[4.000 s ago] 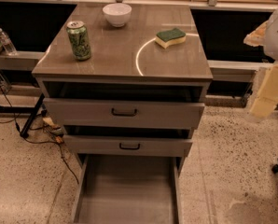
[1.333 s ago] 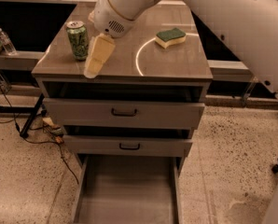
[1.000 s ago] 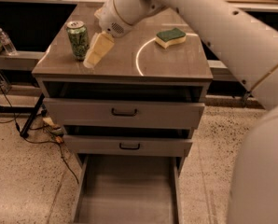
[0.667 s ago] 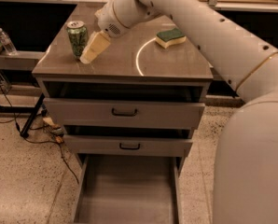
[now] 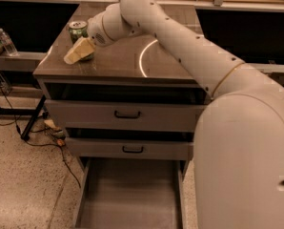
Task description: Place green can into bottom drawer
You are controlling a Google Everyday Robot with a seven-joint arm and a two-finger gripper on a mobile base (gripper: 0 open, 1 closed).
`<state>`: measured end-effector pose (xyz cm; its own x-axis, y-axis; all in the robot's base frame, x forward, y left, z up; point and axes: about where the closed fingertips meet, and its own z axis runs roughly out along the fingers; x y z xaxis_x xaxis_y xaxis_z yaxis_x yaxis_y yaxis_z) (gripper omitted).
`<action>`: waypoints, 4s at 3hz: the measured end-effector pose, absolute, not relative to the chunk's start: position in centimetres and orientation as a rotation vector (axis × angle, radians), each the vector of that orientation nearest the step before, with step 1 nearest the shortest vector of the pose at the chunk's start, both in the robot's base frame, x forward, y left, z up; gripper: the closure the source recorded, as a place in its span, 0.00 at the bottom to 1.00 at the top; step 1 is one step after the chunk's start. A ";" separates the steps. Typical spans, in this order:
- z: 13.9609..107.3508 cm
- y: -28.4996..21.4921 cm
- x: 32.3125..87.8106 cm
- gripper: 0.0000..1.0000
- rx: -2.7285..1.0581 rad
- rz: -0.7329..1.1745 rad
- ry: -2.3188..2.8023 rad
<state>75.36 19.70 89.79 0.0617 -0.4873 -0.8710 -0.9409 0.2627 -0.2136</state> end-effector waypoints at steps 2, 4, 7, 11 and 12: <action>89.3 23.0 77.3 0.57 -1.209 0.686 1.512; 92.2 20.7 70.1 1.00 -1.200 0.819 1.367; 92.2 9.6 57.3 1.00 -1.203 0.833 1.348; 71.8 5.6 47.0 1.00 -1.337 0.960 1.466; 72.0 5.6 47.1 1.00 -1.337 0.959 1.464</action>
Offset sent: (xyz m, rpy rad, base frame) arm 0.0259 0.0389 0.0010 0.2484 -0.0084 -0.0593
